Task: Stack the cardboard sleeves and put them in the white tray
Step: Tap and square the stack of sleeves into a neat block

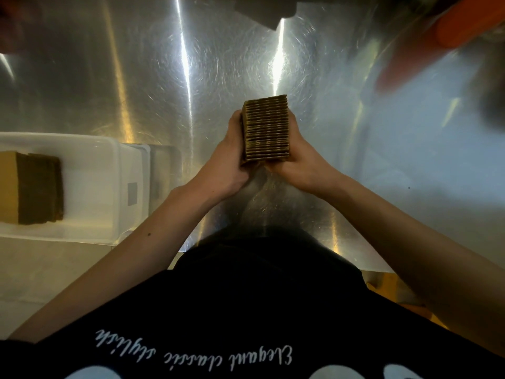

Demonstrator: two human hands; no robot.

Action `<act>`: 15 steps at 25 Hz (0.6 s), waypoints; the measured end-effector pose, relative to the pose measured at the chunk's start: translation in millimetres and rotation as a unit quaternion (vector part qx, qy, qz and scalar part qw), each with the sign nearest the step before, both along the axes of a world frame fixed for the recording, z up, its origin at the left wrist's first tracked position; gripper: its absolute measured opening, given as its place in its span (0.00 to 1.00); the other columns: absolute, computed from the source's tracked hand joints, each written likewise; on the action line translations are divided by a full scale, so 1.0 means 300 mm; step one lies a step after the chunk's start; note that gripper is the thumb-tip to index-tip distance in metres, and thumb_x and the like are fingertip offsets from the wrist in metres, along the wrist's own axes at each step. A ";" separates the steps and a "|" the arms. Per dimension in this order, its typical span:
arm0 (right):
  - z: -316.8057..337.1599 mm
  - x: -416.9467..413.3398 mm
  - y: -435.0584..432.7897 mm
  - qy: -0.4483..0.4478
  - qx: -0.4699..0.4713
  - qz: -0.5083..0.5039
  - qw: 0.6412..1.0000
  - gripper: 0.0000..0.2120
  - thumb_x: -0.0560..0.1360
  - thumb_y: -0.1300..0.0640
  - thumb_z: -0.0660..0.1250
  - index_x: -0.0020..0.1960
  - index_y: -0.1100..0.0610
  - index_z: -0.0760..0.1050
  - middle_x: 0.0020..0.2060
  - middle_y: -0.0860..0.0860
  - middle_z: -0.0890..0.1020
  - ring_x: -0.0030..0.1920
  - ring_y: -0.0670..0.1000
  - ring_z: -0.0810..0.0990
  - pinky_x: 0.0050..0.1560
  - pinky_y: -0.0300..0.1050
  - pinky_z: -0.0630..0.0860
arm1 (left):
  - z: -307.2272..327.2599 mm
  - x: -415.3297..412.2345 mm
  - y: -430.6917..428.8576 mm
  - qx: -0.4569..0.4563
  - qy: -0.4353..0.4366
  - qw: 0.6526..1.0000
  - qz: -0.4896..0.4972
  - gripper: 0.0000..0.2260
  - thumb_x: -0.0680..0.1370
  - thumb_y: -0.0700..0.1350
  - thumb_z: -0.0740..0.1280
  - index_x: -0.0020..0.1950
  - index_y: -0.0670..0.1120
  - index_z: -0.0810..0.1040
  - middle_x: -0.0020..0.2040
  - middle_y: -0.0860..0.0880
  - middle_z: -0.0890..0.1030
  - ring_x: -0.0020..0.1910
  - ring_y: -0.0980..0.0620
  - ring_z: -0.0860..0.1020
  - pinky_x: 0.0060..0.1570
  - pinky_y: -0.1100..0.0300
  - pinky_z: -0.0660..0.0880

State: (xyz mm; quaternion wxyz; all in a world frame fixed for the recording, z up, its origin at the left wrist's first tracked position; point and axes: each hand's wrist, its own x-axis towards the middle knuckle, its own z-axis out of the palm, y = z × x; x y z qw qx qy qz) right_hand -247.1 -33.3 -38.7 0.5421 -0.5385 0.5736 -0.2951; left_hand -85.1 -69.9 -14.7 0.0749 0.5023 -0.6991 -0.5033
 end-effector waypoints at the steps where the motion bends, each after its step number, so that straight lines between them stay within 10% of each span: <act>1: -0.001 -0.004 0.002 0.006 -0.007 0.006 1.000 0.41 0.74 0.64 0.70 0.77 0.62 0.47 0.68 0.49 0.62 0.67 0.49 0.70 0.67 0.38 0.68 | -0.001 0.006 -0.002 -0.006 0.002 1.000 -0.008 0.37 0.77 0.40 0.71 0.78 0.40 0.51 0.65 0.49 0.71 0.58 0.56 0.75 0.56 0.79 0.66; 6: -0.009 -0.032 -0.019 0.042 -0.065 0.040 0.996 0.40 0.71 0.61 0.74 0.75 0.62 0.54 0.66 0.48 0.64 0.66 0.43 0.66 0.65 0.26 0.62 | 0.001 0.027 -0.025 -0.018 -0.011 0.999 -0.044 0.37 0.75 0.42 0.73 0.77 0.40 0.54 0.70 0.46 0.70 0.67 0.50 0.73 0.63 0.70 0.67; 15: -0.027 -0.098 -0.031 0.022 -0.065 0.048 0.997 0.41 0.69 0.44 0.75 0.74 0.54 0.59 0.65 0.45 0.74 0.67 0.44 0.73 0.68 0.42 0.70 | 0.045 0.058 -0.088 -0.020 -0.047 0.993 -0.102 0.39 0.71 0.49 0.78 0.74 0.38 0.61 0.70 0.41 0.74 0.68 0.46 0.75 0.66 0.53 0.72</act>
